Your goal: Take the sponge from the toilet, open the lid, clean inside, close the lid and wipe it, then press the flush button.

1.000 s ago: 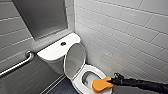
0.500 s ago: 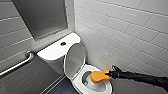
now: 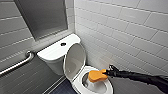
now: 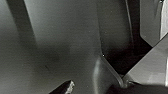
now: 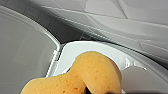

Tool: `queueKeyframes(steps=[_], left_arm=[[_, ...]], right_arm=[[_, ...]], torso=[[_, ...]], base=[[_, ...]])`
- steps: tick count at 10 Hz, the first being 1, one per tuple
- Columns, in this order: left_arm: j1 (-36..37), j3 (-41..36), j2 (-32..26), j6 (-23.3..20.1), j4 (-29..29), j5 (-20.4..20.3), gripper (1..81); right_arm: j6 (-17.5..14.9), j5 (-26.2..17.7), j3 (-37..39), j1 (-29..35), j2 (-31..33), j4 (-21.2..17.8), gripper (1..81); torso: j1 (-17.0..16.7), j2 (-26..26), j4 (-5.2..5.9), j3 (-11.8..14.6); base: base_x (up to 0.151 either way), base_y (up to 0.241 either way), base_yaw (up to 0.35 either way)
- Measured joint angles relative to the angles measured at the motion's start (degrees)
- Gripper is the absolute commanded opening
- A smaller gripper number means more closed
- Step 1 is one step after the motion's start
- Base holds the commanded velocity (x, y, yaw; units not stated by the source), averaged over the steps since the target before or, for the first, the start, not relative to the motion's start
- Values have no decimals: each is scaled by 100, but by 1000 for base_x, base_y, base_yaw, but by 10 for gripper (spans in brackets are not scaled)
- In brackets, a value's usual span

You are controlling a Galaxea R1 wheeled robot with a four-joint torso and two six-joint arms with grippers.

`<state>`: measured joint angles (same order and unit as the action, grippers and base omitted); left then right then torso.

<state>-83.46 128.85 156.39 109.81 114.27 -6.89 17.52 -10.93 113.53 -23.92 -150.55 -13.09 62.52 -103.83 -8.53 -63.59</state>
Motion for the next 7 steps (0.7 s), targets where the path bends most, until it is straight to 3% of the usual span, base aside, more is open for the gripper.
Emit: queueKeyframes(steps=[3,7], left_arm=[[-24,0,11,0,0,-18,811],[-24,0,15,-2,0,-20,811]], right_arm=[[166,52,405,132,-402,-7,10],[244,196,1097,204,-929,-5,10]], torso=[[39,-48,0,-23],[44,-44,0,-457]], base=[[0,0,0],[0,0,0]])
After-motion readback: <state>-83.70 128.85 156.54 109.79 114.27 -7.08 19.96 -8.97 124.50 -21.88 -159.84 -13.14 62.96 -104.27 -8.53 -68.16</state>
